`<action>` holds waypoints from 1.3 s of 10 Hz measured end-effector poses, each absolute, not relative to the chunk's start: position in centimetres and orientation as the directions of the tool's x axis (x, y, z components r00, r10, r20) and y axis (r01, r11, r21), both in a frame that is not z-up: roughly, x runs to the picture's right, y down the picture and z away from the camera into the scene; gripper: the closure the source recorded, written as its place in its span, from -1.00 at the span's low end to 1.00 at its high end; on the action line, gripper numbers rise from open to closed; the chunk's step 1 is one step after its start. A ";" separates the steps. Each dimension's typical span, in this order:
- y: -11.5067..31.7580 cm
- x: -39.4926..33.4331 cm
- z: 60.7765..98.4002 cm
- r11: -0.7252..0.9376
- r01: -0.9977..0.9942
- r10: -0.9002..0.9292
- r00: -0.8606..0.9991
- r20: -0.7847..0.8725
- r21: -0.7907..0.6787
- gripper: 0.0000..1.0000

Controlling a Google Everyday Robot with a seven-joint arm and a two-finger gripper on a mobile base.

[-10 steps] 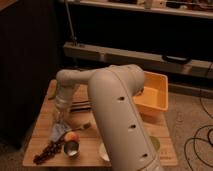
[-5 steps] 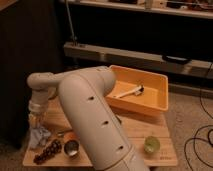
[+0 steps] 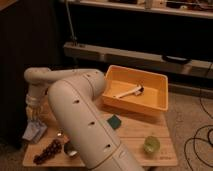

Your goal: Wipe table surface with towel

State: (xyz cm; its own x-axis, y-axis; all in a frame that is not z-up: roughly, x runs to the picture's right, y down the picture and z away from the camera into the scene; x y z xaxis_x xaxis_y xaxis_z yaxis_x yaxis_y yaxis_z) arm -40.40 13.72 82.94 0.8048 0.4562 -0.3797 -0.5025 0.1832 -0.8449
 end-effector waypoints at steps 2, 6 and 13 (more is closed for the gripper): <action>12.0 -38.8 85.7 0.158 -0.548 0.471 0.773 -0.425 -0.821 1.00; 10.2 -34.0 89.9 0.087 -0.629 0.495 0.700 -0.515 -0.772 1.00; 14.4 -25.1 86.6 0.028 -0.611 0.474 0.705 -0.528 -0.791 1.00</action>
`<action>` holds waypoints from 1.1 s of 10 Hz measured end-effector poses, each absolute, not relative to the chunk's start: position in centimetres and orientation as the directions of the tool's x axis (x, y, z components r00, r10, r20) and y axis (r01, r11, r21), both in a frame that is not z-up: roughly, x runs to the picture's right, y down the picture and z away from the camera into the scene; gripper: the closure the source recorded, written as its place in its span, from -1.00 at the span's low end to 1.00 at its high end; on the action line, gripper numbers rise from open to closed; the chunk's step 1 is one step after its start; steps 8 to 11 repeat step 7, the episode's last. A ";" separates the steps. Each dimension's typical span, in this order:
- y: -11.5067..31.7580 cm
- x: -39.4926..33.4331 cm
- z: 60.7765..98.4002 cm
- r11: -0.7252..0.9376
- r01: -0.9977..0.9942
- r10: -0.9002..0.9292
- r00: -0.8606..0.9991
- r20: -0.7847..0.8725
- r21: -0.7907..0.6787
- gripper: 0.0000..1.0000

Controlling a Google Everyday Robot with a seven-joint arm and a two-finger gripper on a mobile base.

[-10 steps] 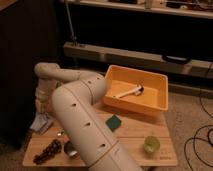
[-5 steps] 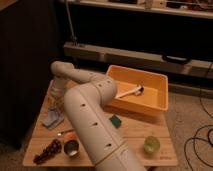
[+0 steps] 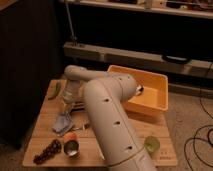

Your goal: Wipe table surface with towel

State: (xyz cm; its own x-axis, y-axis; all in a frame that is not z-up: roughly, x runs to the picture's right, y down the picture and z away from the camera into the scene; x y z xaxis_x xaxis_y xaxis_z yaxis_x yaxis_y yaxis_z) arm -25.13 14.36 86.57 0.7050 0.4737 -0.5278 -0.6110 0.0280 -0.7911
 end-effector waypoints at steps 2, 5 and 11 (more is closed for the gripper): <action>16.2 -26.3 84.1 0.038 -0.571 0.458 0.739 -0.494 -0.820 1.00; 18.8 -28.9 79.8 0.083 -0.479 0.420 0.812 -0.405 -0.874 1.00; 20.6 -31.5 78.1 0.106 -0.427 0.374 0.854 -0.362 -0.898 1.00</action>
